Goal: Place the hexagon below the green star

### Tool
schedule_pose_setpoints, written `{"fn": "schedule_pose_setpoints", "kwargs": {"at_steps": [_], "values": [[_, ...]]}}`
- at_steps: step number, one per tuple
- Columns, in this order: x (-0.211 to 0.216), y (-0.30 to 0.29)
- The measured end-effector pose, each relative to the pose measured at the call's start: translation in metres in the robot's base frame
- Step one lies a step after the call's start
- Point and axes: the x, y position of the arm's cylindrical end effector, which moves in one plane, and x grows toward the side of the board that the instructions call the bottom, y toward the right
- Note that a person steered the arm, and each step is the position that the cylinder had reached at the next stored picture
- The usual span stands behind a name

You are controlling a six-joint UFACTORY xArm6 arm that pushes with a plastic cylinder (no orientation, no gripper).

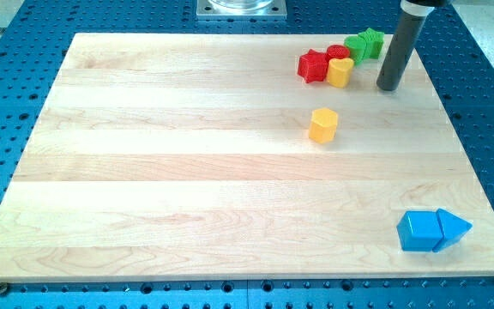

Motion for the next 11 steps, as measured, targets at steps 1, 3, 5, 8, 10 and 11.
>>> {"fn": "schedule_pose_setpoints", "kwargs": {"at_steps": [1, 3, 5, 8, 10, 11], "values": [[0.008, -0.021], [0.087, -0.046], [0.086, -0.089], [0.093, -0.13], [0.126, -0.18], [0.079, -0.156]]}}
